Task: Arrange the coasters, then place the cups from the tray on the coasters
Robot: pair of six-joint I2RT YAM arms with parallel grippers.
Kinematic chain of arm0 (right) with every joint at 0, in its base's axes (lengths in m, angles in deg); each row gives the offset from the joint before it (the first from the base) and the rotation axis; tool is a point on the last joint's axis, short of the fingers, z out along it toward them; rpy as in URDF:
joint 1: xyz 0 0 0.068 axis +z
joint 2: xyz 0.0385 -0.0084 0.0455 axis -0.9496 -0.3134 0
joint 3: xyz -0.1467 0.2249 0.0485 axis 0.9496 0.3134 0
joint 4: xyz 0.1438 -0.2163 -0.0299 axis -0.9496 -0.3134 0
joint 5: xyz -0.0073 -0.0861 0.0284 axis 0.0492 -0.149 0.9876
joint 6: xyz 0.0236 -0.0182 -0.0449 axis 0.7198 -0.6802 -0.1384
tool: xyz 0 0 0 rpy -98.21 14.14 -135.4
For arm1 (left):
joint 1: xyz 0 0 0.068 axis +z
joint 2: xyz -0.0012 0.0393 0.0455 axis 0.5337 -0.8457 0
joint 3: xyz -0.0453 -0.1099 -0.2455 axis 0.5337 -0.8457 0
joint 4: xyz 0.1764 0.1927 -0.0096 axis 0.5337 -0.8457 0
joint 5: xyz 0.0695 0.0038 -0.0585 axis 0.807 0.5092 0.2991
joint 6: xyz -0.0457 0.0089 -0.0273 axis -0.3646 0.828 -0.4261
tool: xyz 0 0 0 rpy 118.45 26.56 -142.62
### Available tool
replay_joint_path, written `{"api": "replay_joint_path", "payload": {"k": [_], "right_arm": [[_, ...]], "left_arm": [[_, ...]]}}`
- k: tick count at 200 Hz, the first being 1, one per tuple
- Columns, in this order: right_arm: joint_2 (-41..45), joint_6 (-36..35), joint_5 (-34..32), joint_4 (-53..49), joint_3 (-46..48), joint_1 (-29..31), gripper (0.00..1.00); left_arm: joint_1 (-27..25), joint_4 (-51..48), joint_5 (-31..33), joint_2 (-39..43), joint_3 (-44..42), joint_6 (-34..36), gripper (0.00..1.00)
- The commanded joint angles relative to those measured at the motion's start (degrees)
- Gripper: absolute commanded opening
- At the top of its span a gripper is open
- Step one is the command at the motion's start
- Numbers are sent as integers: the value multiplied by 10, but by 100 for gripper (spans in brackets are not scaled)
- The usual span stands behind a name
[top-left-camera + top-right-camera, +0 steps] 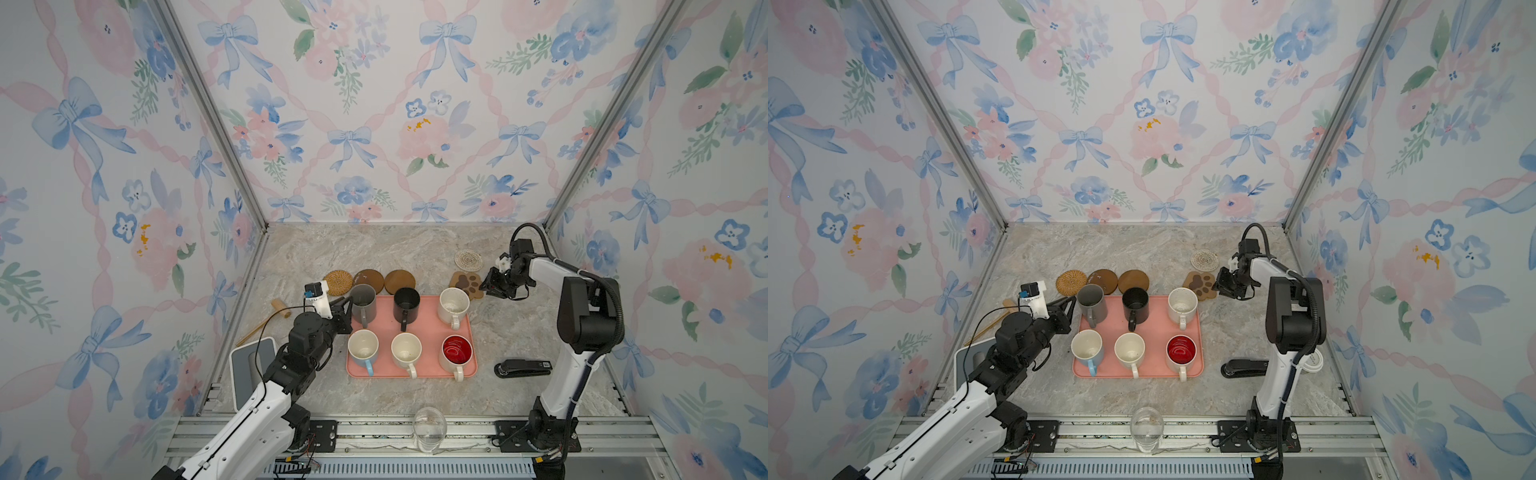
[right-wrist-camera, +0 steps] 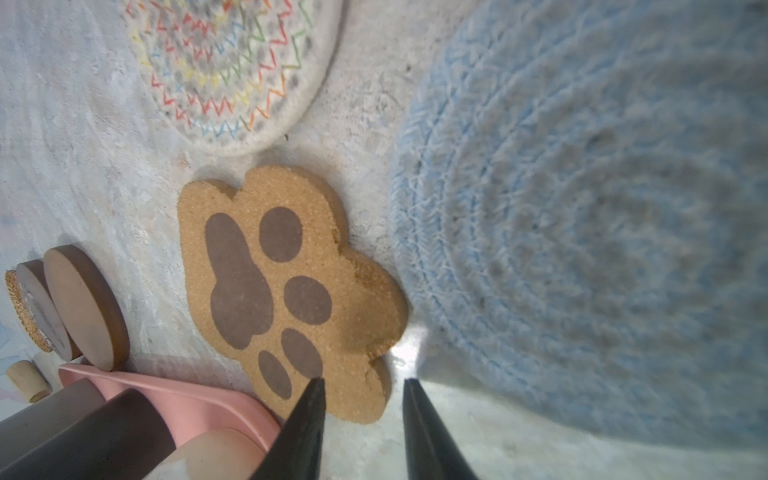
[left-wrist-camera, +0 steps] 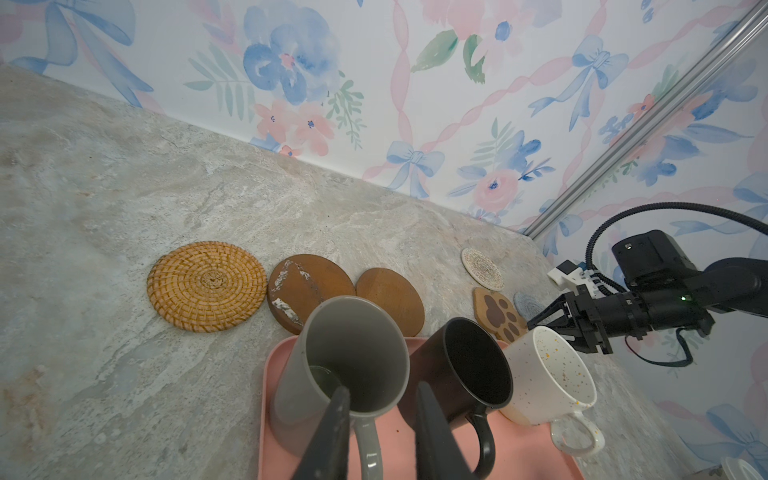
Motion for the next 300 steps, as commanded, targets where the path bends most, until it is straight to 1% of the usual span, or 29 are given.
{"api": "replay_joint_path", "payload": {"k": [1, 53, 112, 194, 253, 300], "right_arm": [[-17, 8, 10, 4, 1, 8, 35], [-38, 17, 11, 7, -21, 20, 33], [-65, 22, 12, 3, -56, 36, 29], [-116, 24, 9, -21, -125, 72, 28], [-154, 11, -6, -66, -193, 101, 28], [-167, 7, -4, -81, -218, 113, 28]], "left_arm": [[-3, -10, 7, 6, 14, 10, 24], [-2, -14, 13, 9, 15, 12, 24], [-3, -15, 16, 10, 15, 12, 25], [-3, -17, 19, 12, 15, 15, 25], [-2, -19, 23, 15, 13, 20, 26], [-1, -22, 24, 19, 14, 22, 26]]}}
